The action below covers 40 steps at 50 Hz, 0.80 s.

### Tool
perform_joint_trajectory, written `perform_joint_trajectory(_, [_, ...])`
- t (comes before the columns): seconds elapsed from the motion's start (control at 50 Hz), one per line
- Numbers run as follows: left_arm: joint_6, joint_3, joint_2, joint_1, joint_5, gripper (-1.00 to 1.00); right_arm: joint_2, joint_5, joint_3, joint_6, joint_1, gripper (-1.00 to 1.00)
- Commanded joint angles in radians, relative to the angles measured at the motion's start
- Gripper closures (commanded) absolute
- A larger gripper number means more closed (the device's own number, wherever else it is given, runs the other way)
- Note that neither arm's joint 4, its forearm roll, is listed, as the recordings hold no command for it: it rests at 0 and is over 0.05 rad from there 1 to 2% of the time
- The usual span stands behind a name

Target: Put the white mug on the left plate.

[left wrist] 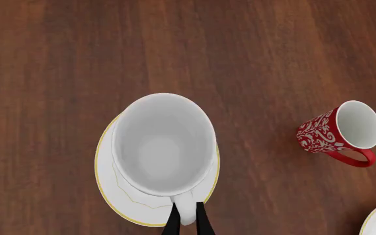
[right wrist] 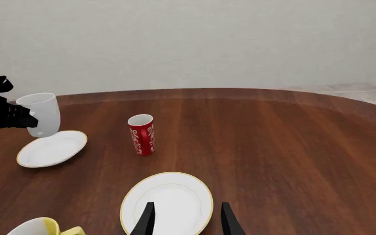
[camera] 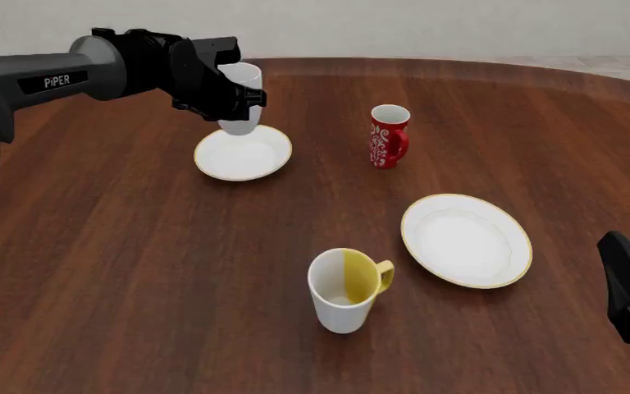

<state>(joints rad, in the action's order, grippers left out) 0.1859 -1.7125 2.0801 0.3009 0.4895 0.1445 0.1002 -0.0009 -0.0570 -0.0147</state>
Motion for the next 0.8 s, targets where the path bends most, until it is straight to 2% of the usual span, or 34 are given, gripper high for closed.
perform_joint_trajectory(0.02, [0.001, 0.002, 0.015, -0.01, -0.016, 1.0, 0.001, 0.0, 0.0, -0.001, 0.003, -1.0])
perform_joint_trajectory(0.8, [0.015, 0.021, 0.057, -0.014, -0.049, 1.0, 0.004, 0.002, 0.0, -0.002, 0.004, -1.0])
